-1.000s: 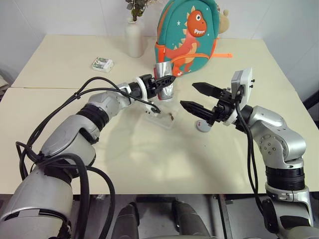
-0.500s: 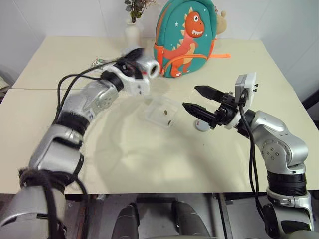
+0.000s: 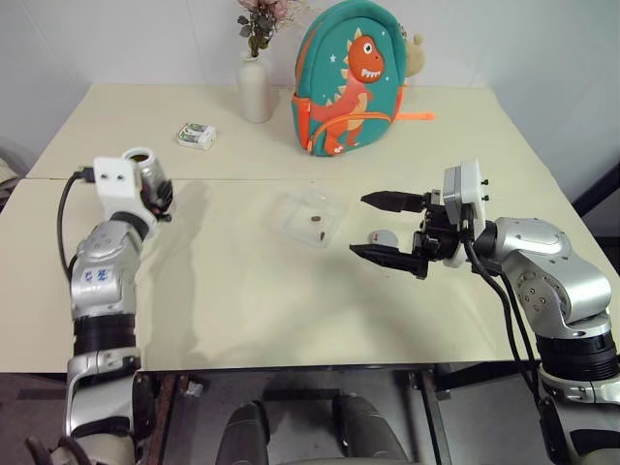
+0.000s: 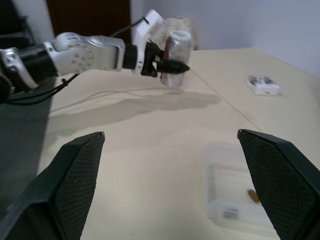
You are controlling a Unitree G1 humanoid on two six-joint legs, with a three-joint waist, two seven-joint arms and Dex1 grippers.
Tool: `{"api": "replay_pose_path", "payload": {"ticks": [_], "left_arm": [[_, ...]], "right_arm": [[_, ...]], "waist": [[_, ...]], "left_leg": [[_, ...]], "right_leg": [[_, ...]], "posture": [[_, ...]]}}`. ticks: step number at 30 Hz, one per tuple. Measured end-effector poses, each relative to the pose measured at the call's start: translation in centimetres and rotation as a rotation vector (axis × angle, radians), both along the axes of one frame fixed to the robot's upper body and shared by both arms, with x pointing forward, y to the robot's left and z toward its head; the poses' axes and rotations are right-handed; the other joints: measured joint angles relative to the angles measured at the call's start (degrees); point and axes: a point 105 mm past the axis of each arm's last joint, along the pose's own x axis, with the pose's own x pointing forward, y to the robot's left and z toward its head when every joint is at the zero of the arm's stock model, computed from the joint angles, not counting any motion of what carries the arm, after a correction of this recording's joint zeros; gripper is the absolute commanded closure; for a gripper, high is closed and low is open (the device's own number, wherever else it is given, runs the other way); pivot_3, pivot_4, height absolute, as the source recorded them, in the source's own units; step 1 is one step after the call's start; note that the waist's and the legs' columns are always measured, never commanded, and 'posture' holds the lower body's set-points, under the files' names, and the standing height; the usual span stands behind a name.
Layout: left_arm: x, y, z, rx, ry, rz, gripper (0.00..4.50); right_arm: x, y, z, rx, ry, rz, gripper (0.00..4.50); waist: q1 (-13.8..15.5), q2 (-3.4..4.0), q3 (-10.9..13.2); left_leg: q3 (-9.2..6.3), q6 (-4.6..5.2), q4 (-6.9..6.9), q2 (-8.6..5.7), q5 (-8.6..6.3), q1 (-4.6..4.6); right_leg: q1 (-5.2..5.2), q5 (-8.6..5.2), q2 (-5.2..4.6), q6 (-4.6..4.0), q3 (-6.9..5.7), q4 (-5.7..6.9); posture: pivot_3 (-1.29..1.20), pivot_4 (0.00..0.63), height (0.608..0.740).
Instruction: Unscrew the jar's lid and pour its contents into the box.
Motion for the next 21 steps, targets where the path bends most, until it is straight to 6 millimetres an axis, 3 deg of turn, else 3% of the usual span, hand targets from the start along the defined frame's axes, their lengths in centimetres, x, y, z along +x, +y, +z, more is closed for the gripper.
{"api": "replay_pose_path", "payload": {"ticks": [6, 11, 18, 21], "left_arm": [[-1.9, 1.1, -1.2, 0.006, -0.083, 0.04, 2.36], [-2.1, 1.2, -1.6, -0.028, -0.118, 0.04, 2.36], [-2.0, 1.5, -3.4, -0.136, -0.077, 0.04, 0.13], [-2.0, 1.5, -3.5, -0.143, -0.074, 0.039, 0.06]], "right_arm": [[-0.2, 0.6, 0.0, -0.015, -0.02, 0.028, 0.02], [-0.2, 1.0, 0.1, -0.013, -0.024, 0.04, 0.02], [-0.2, 1.0, 0.2, -0.007, -0.023, 0.037, 0.0], [-0.1, 1.0, 0.2, -0.004, -0.022, 0.032, 0.0]], "waist": [[-0.14, -0.05, -0.01], [-0.02, -0.07, -0.03], [-0.11, -0.08, -0.03], [-0.1, -0.08, -0.03]], "left_leg": [[0.01, -0.01, -0.18, 0.03, -0.01, -0.03], [0.02, -0.02, -0.35, 0.03, -0.03, -0.04], [0.02, -0.03, -0.56, 0.03, -0.05, -0.04], [0.03, -0.04, -0.63, 0.03, -0.05, -0.04]], "right_leg": [[0.0, 0.04, 0.0, -0.11, 0.02, -0.32], [0.0, 0.04, 0.0, -0.1, 0.01, -0.44], [-0.07, 0.09, 0.0, -0.01, -0.01, -0.51], [-0.1, 0.09, 0.0, 0.0, -0.01, -0.52]], "posture": [[0.0, 0.15, 0.74], [0.0, 0.15, 0.74], [0.0, 0.15, 0.74], [0.0, 0.15, 0.74]]}}
